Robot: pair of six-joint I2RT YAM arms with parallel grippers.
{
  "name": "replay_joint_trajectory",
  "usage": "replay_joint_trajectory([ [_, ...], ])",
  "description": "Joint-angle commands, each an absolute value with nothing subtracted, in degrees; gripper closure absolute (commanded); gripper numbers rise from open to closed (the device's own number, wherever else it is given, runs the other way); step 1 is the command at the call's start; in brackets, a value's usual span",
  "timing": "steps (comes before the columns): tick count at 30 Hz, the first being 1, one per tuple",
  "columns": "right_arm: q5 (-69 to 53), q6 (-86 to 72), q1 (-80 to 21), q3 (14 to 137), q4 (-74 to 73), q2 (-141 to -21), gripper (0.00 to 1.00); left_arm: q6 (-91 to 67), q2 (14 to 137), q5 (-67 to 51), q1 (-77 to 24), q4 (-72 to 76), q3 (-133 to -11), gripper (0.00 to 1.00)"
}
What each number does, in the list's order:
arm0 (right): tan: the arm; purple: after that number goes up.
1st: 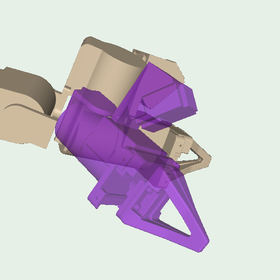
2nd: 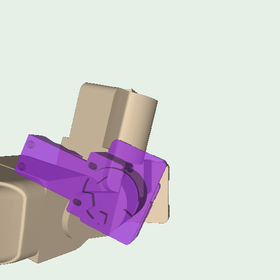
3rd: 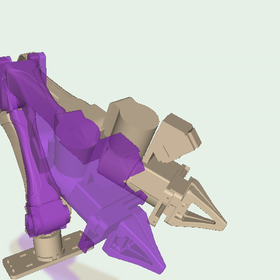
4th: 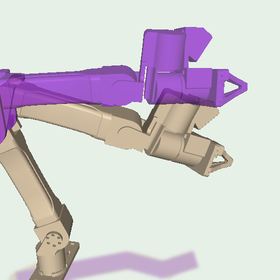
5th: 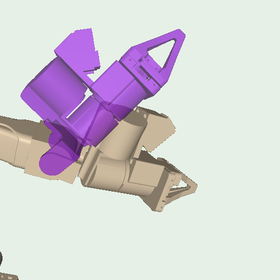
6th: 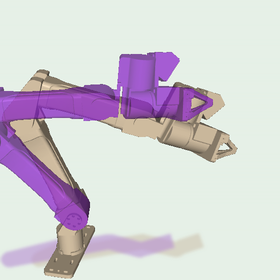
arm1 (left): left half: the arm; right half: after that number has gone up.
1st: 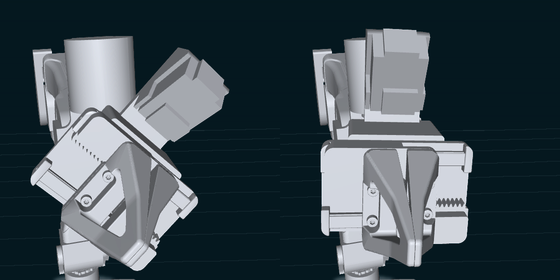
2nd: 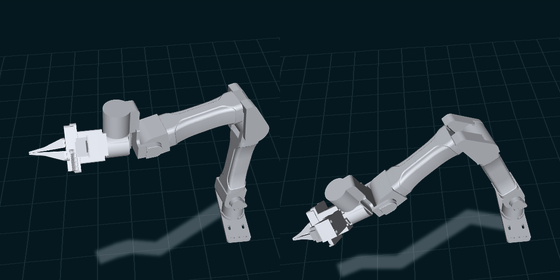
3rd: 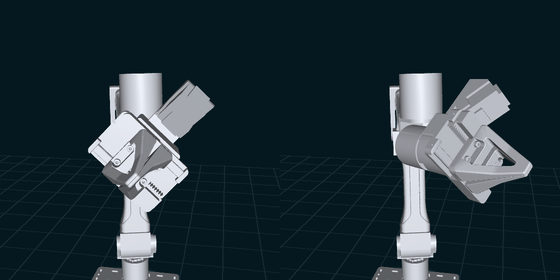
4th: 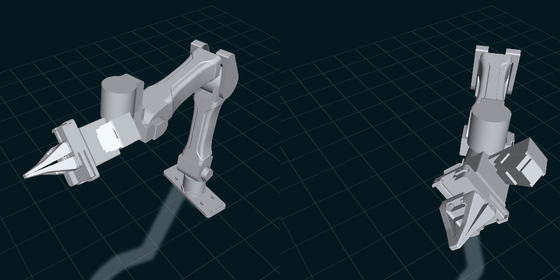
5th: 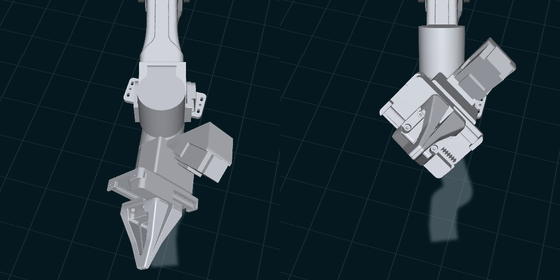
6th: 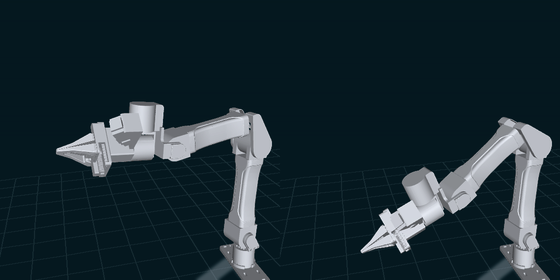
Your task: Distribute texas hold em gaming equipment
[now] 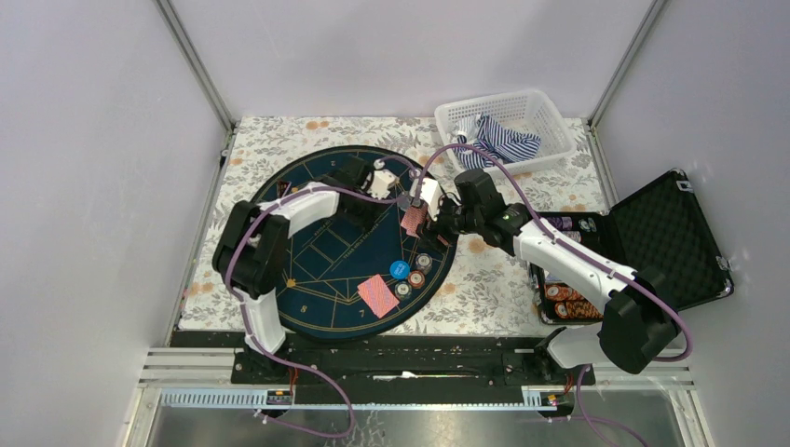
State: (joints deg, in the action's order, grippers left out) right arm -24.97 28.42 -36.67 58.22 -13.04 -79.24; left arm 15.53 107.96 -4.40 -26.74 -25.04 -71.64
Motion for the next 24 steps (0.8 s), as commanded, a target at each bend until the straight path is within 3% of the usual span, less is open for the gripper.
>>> replay_joint_trajectory([
  [1, -26.2, 28.5, -37.18, 59.33, -11.34, -77.17, 1.0, 10.01, 99.7, -16.35, -21.44, -27.82, -75.27, 0.48],
  [7, -26.53, 28.38, -37.2, 58.99, -11.37, -77.45, 1.0, 2.57, 89.83, -40.24, -11.88, -27.99, -74.23, 0.42],
  [14, -27.25, 27.99, -37.97, 58.8, -10.98, -78.24, 1.0, -6.39, 83.55, -56.94, -12.71, -25.63, -71.54, 0.36],
  [24, -26.95, 27.89, -39.27, 58.94, -11.45, -78.39, 1.0, -7.62, 87.1, -59.0, -21.76, -25.65, -72.4, 0.33],
])
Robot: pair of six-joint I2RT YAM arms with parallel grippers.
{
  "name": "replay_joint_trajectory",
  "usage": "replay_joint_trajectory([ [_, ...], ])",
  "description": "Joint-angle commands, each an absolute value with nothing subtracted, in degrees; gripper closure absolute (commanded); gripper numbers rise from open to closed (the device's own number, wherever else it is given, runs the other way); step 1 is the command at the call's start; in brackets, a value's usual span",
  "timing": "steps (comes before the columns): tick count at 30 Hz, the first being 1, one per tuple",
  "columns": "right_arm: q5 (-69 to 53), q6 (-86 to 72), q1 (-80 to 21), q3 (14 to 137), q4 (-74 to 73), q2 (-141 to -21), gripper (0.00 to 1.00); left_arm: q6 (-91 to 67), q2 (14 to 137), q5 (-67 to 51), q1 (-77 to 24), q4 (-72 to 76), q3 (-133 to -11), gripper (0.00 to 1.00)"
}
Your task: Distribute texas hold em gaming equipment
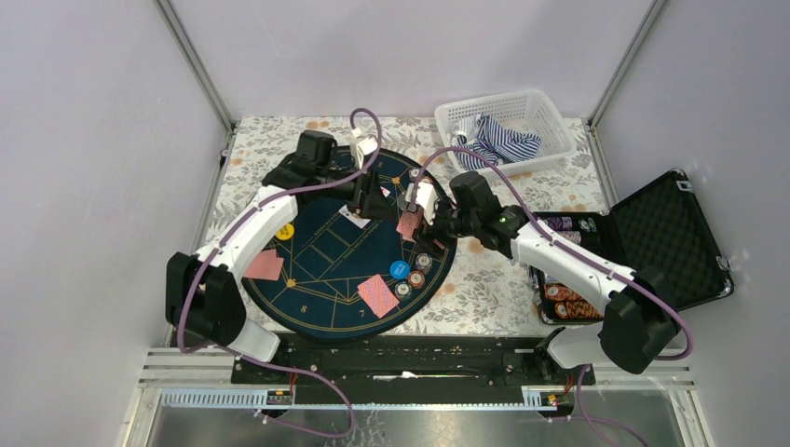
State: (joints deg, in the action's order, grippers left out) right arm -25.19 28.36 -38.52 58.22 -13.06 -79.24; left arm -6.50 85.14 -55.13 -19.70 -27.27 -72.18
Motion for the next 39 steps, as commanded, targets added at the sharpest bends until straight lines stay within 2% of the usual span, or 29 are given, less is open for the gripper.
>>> replay_joint_trajectory([
  [1, -27.02, 27.8, -39.37, 58.97, -11.53, -78.4, 1.0, -7.61, 87.65, -59.1, -22.4, -25.87, -72.38, 0.33],
  [5, -27.02, 27.83, -39.62, 58.97, -11.58, -78.77, 1.0, -7.97, 89.1, -58.93, -24.49, -25.95, -72.57, 0.34],
  [8, -27.01, 27.78, -39.76, 59.02, -11.46, -78.67, 1.0, -8.48, 90.58, -58.41, -24.7, -26.15, -73.11, 0.39],
  [18, -26.3, 27.81, -39.83, 58.63, -11.05, -78.04, 1.0, -8.51, 92.12, -59.07, -22.68, -28.39, -74.17, 0.78],
  [20, -26.22, 27.88, -39.81, 58.55, -10.98, -78.0, 1.0, -8.59, 91.63, -59.03, -22.16, -28.37, -74.03, 0.82],
  [26, -26.31, 27.86, -39.81, 58.6, -10.81, -78.35, 1.0, -8.56, 89.96, -58.54, -21.64, -28.33, -73.67, 0.84],
  [28, -26.28, 27.79, -39.82, 58.75, -10.81, -78.53, 1.0, -8.61, 89.88, -58.92, -21.78, -28.35, -73.74, 0.78],
  [31, -26.22, 27.76, -39.81, 58.93, -10.72, -78.79, 1.0, -8.64, 90.11, -59.43, -22.36, -28.33, -73.81, 0.61],
  [32, -26.19, 27.69, -39.84, 59.03, -10.72, -78.9, 1.0, -8.71, 90.22, -59.49, -22.63, -28.29, -73.85, 0.6],
  [35, -26.2, 27.65, -39.83, 59.38, -10.85, -79.09, 1.0, -9.19, 90.81, -59.68, -22.94, -28.22, -74.09, 0.62],
  [39, -26.05, 27.61, -39.82, 59.34, -10.92, -78.99, 1.0, -10.01, 90.64, -58.25, -22.25, -28.15, -73.85, 0.75],
])
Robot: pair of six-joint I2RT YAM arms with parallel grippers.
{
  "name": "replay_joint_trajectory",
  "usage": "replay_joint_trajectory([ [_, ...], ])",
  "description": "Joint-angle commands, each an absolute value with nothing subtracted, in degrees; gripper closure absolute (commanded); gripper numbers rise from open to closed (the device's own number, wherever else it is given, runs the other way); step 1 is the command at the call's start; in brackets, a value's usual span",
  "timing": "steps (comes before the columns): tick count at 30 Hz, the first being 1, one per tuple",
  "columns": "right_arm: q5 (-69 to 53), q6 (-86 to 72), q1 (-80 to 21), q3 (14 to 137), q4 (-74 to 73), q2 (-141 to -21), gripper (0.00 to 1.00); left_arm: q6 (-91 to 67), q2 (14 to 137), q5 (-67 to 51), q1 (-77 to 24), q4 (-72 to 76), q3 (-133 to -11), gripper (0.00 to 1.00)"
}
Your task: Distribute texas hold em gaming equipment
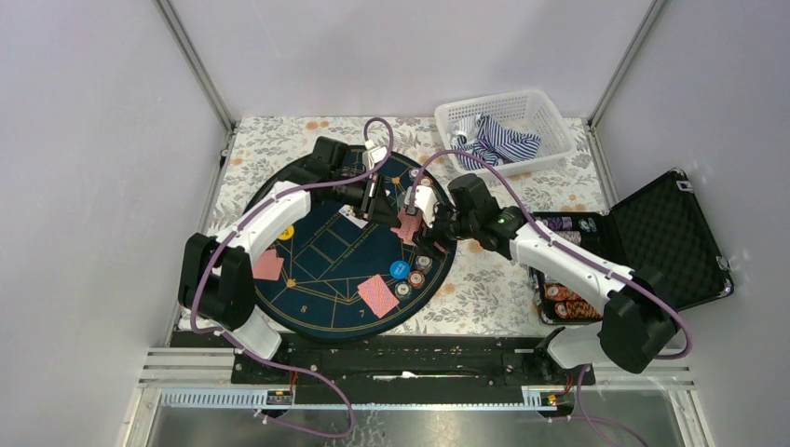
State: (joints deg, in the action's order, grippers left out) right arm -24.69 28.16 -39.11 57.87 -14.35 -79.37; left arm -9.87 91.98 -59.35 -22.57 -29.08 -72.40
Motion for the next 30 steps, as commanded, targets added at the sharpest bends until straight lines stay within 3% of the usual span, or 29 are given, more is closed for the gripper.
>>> replay_joint_trajectory([
  [1, -25.95, 27.64, -39.82, 59.33, -10.9, -78.86, 1.0, -10.22, 90.41, -57.79, -21.89, -27.93, -73.71, 0.79],
  [7, -25.73, 27.67, -39.81, 59.5, -11.0, -78.98, 1.0, -10.99, 89.13, -57.63, -19.69, -27.39, -72.82, 1.0],
  [24, -25.69, 27.73, -39.81, 59.33, -11.16, -78.48, 1.0, -5.54, 87.19, -54.14, -8.44, -34.51, -73.84, 1.0],
  [30, -25.65, 27.78, -39.82, 59.16, -11.17, -78.49, 1.0, 3.19, 88.07, -40.6, -4.15, -40.93, -77.38, 1.0],
])
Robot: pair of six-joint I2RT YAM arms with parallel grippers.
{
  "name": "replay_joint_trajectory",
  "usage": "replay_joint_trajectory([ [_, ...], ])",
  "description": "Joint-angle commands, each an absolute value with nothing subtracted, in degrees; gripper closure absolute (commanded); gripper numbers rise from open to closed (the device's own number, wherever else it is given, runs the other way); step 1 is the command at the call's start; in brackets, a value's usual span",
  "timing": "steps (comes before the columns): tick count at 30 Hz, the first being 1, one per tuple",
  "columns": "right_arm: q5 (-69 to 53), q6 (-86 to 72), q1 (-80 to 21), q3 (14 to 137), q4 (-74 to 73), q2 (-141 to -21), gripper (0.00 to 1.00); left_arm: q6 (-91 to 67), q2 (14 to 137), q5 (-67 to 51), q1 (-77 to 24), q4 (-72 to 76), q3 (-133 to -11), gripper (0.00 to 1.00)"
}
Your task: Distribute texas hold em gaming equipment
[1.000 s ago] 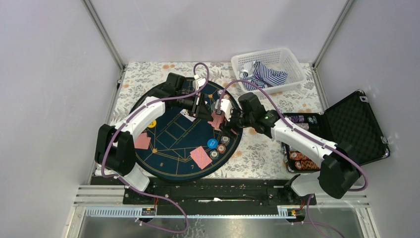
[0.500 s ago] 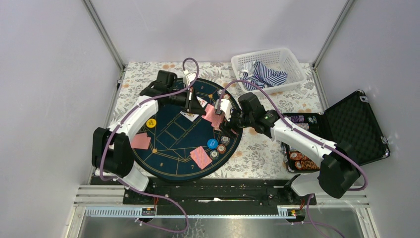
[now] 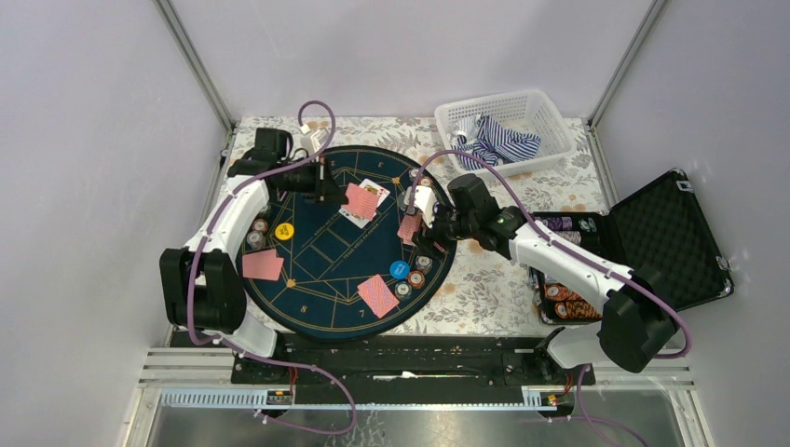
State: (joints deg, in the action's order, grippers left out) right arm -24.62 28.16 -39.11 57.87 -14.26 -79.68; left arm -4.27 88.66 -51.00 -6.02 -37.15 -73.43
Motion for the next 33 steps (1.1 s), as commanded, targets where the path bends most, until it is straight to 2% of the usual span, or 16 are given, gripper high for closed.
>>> replay_joint_trajectory([
  [1, -25.66, 27.81, -39.85, 59.08, -11.12, -78.49, 1.0, 4.57, 87.69, -36.61, -4.06, -41.05, -77.47, 1.0],
  [13, -25.81, 27.83, -39.86, 58.89, -11.15, -78.66, 1.0, 21.59, 90.41, 1.15, -6.12, -34.84, -79.57, 1.0],
  [21, -25.86, 27.93, -39.82, 59.07, -11.51, -78.85, 1.0, 30.21, 91.62, 22.05, -16.53, -19.33, -68.71, 1.0],
  [26, -25.91, 27.99, -39.82, 58.89, -11.51, -78.61, 1.0, 29.75, 95.5, 24.77, -19.06, -18.55, -66.87, 1.0],
  [33, -25.81, 28.11, -39.82, 58.8, -11.56, -78.53, 1.0, 25.83, 97.91, 21.59, -22.63, -20.89, -65.0, 1.0],
])
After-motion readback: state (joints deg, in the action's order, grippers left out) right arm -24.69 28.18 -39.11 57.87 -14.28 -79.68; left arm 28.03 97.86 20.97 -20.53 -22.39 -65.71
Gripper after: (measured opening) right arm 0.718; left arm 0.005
